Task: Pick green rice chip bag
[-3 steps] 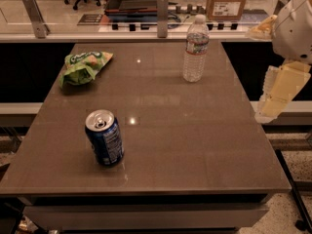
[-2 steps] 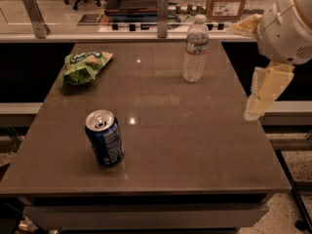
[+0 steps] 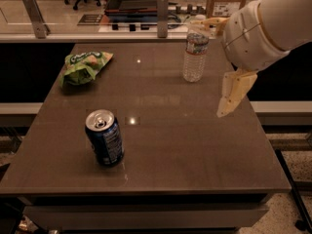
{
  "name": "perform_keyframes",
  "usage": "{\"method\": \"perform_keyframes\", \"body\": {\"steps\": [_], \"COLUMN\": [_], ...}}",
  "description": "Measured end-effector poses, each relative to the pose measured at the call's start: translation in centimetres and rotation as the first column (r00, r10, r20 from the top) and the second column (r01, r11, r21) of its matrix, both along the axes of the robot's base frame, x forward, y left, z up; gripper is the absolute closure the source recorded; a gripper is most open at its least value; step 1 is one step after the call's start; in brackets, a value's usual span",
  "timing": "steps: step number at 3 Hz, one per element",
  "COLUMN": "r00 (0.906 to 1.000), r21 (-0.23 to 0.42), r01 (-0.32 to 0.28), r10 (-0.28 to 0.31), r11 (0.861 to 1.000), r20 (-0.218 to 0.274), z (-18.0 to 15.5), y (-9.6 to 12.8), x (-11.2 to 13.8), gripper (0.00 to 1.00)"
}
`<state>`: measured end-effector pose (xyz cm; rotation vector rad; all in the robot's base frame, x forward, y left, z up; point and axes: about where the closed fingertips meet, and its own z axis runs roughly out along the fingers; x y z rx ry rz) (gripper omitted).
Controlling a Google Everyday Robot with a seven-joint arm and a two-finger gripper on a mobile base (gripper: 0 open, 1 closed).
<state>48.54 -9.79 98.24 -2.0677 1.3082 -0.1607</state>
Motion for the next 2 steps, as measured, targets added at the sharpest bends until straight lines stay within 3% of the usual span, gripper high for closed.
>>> {"method": "perform_keyframes", "body": {"steps": [1, 2], "r00": [0.9948, 0.9871], "r21": [0.044, 0.093], "r01": [-0.075, -0.143], "r10": [0.072, 0.135], "r11": [0.996, 0.985], "r20": [0.073, 0.087], "z": [0.0, -0.5], "y": [3.1, 7.0], "x": [1.8, 4.3], "gripper": [0.00, 0.00]}}
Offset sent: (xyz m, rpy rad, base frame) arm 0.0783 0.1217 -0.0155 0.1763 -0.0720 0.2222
